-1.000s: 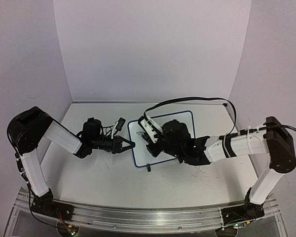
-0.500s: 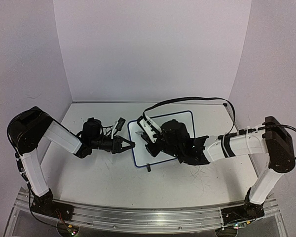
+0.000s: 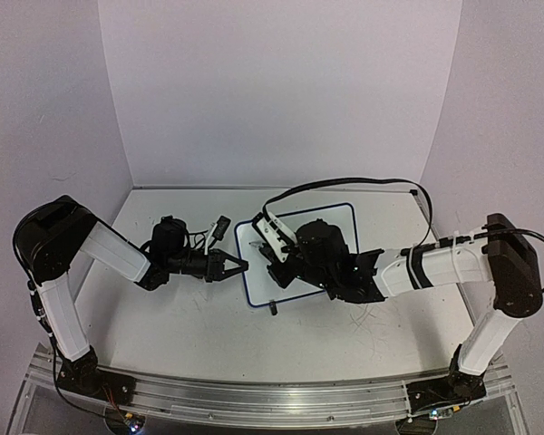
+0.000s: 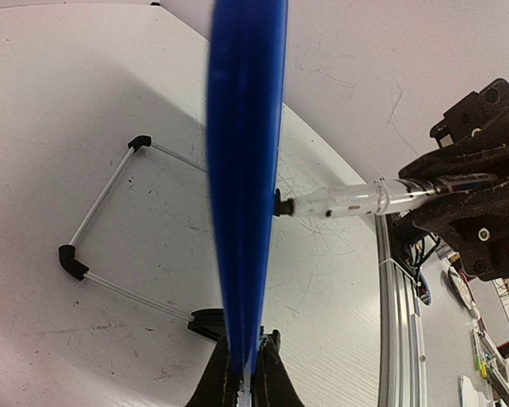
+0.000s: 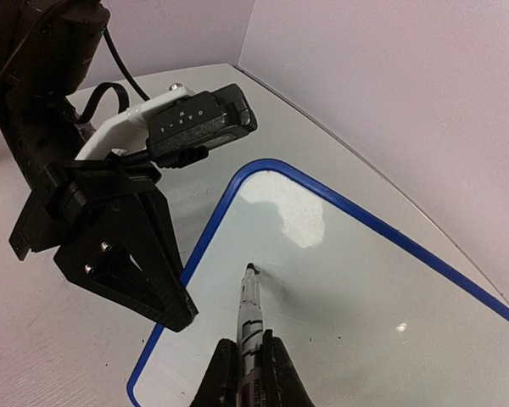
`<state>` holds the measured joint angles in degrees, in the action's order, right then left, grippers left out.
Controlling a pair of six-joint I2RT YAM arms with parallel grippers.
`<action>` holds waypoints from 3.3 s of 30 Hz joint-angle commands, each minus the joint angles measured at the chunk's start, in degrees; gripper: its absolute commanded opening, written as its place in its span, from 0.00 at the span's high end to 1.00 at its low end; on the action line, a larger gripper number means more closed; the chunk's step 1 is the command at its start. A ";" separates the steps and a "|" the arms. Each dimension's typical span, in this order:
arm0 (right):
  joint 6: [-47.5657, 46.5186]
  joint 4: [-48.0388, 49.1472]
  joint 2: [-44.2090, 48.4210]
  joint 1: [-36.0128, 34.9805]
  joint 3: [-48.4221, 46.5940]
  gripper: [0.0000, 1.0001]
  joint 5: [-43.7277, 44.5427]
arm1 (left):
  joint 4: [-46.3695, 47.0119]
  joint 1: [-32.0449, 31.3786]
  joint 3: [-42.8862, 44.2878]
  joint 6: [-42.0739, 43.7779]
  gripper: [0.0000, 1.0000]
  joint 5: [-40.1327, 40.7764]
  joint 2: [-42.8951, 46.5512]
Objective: Write a sentence on the whiteboard
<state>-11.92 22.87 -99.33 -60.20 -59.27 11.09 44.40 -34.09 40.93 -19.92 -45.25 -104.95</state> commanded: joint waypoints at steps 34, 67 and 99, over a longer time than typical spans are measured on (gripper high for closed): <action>3.21 -2.50 0.62 -1.09 2.13 1.00 0.46 | -6.02 0.16 0.65 1.72 1.00 3.89 0.53; 3.31 5.37 7.95 -1.87 5.85 1.00 -1.18 | -6.48 0.16 0.72 1.77 1.00 3.94 0.32; 2.17 7.80 0.54 -1.76 1.69 1.00 3.97 | -6.80 0.15 0.73 2.05 1.00 3.59 0.80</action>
<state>-9.45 27.88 -98.07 -62.28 -55.20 13.75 43.09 -34.11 40.93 -19.35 -44.99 -104.28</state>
